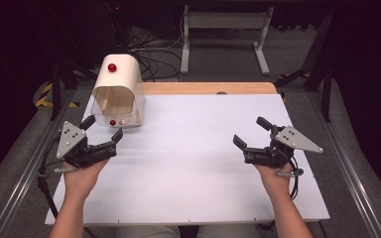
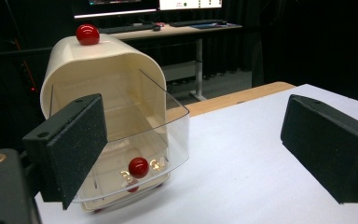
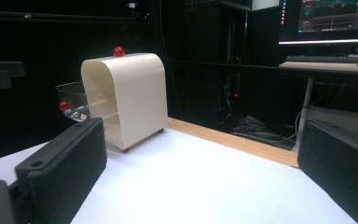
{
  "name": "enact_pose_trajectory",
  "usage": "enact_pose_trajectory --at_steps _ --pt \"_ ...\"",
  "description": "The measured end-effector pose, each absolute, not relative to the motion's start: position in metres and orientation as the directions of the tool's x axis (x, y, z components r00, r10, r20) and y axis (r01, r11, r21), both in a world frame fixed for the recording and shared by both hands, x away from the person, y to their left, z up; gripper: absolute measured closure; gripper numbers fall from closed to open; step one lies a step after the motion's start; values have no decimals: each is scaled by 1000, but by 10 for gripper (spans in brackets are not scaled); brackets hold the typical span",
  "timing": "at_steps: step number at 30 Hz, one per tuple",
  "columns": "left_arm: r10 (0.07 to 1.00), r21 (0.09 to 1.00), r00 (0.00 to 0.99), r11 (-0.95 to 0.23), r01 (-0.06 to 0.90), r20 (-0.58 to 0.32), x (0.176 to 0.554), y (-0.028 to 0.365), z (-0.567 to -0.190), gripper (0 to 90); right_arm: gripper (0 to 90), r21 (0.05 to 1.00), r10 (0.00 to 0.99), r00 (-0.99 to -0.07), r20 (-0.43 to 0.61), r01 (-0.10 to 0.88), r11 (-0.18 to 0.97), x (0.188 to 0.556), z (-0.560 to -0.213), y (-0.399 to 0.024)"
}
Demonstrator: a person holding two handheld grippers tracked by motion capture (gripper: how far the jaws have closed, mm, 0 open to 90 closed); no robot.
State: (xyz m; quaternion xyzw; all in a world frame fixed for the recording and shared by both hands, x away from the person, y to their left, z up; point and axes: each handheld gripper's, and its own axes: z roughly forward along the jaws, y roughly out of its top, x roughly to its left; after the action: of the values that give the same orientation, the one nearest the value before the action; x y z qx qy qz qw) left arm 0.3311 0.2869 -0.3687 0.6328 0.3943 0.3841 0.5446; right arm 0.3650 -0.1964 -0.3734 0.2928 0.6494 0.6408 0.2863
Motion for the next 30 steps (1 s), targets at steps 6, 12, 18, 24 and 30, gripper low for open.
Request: enact_pose_trajectory --at_steps 6,12,18,24,30 --pt "924 992 379 -92 84 54 333 287 -371 106 20 1000 745 -667 -9 3 15 363 -372 -195" --pt "925 991 377 -91 95 49 335 289 -375 178 21 1000 749 -663 -10 -2 12 362 -371 -197" --pt "930 991 366 -81 107 37 337 290 -377 275 21 1000 751 -660 -13 -2 15 362 -371 -198" --pt "930 989 366 -87 117 39 340 292 -379 418 21 1000 754 -657 -18 -4 20 360 -371 -198" --pt "933 989 358 -84 118 36 341 293 -381 544 21 1000 756 -655 -20 -4 23 360 -372 -200"
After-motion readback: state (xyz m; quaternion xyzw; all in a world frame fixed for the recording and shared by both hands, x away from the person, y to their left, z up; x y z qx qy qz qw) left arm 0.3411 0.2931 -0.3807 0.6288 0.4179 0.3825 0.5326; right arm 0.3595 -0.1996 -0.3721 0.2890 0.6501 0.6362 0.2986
